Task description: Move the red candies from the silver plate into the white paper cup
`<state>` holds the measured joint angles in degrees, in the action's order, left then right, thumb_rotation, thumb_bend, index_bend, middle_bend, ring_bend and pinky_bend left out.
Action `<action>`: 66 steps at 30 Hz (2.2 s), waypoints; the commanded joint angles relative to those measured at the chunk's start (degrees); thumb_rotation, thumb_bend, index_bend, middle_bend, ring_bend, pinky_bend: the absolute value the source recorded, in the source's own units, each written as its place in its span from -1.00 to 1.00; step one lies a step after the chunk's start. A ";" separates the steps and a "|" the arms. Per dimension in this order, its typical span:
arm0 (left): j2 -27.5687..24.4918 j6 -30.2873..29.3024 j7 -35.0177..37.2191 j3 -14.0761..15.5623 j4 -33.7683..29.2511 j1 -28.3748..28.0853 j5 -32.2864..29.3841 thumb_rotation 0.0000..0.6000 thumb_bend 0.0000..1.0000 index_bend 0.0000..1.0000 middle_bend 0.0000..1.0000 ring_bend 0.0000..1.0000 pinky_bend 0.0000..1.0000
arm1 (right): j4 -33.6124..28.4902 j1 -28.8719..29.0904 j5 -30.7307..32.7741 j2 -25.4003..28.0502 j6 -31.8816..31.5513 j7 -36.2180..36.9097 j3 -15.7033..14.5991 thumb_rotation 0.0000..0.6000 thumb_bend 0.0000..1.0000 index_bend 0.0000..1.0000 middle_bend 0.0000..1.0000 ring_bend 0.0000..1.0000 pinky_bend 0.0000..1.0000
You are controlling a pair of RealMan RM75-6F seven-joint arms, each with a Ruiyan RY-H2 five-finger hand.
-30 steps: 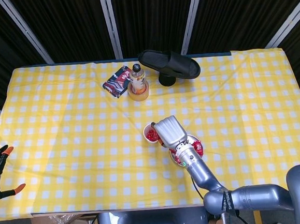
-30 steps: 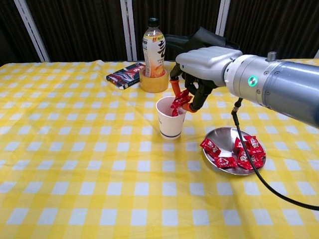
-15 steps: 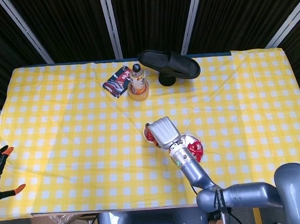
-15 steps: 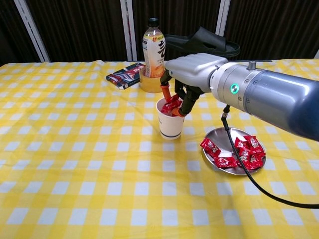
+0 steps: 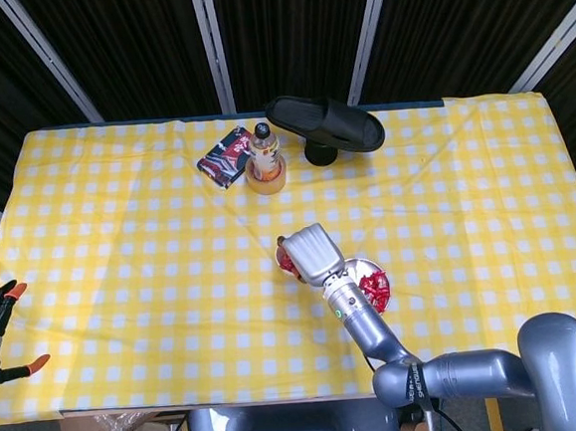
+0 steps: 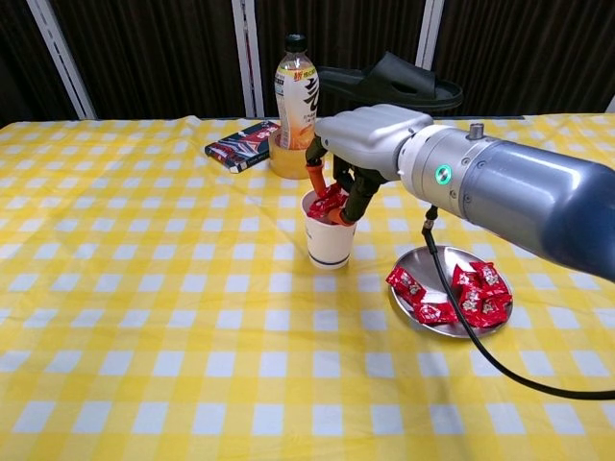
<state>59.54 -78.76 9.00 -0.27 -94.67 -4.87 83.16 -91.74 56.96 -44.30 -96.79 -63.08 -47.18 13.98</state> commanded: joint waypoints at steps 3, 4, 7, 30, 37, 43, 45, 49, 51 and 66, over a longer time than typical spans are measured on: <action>-0.02 -0.08 0.01 0.00 -0.02 0.00 0.08 1.00 -0.94 -1.00 -1.00 -1.00 -1.00 | 0.05 0.08 -0.18 0.20 -0.21 0.05 -0.09 1.00 -0.10 -0.12 0.63 0.85 0.96; 0.00 -0.13 0.04 0.00 -0.03 0.02 0.10 1.00 -0.94 -1.00 -1.00 -1.00 -1.00 | 0.01 0.07 -0.28 0.27 -0.33 0.04 -0.13 1.00 -0.10 -0.14 0.63 0.85 0.96; 0.00 -0.13 0.08 0.02 0.00 0.03 0.12 1.00 -0.94 -1.00 -1.00 -1.00 -1.00 | -0.15 0.06 -0.30 0.45 -0.57 0.00 -0.17 1.00 -0.11 -0.16 0.63 0.85 0.96; 0.03 -0.24 -0.11 0.01 -0.27 0.12 -0.09 1.00 -0.94 -1.00 -1.00 -1.00 -1.00 | -14.29 -6.10 -5.28 7.85 -9.49 -3.24 -6.92 1.00 -0.23 -0.52 0.63 0.85 0.96; 0.15 -0.40 -0.58 0.07 -0.42 0.26 -0.15 1.00 -0.94 -1.00 -1.00 -1.00 -1.00 | -16.12 -10.69 -4.91 10.30 -12.32 -2.66 -11.03 1.00 -0.29 -0.63 0.63 0.85 0.96; 0.46 -0.64 -1.40 -0.02 -0.49 0.33 -0.28 1.00 -0.94 -1.00 -1.00 -1.00 -1.00 | -16.27 -13.49 -4.67 12.02 -12.65 -1.44 -12.87 1.00 -0.32 -0.64 0.63 0.85 0.96; 0.55 -0.75 -1.70 -0.01 -0.51 0.39 -0.31 1.00 -0.94 -1.00 -1.00 -1.00 -1.00 | -16.22 -14.18 -4.56 12.25 -12.52 -1.23 -13.39 1.00 -0.32 -0.64 0.63 0.85 0.96; 0.68 -0.92 -2.12 -0.04 -0.60 0.50 -0.43 1.00 -0.94 -1.00 -1.00 -1.00 -1.00 | -15.53 -15.15 -3.83 12.20 -11.80 -0.92 -13.88 1.00 -0.32 -0.56 0.63 0.85 0.96; 0.72 -0.99 -2.26 -0.05 -0.63 0.55 -0.49 1.00 -0.94 -1.00 -1.00 -1.00 -1.00 | -15.10 -15.46 -3.28 12.10 -11.41 -0.99 -13.94 1.00 -0.32 -0.53 0.63 0.85 0.96; 0.89 -0.84 -2.86 -0.19 -0.73 0.60 -0.98 1.00 -0.94 -1.00 -1.00 -1.00 -1.00 | -13.08 -17.13 -3.74 10.28 -9.23 -0.07 -13.82 1.00 -0.32 -0.39 0.63 0.85 0.96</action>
<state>60.43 -79.59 6.14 -0.46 -95.40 -4.27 82.18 -104.84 39.86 -48.03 -86.48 -72.35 -47.27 0.14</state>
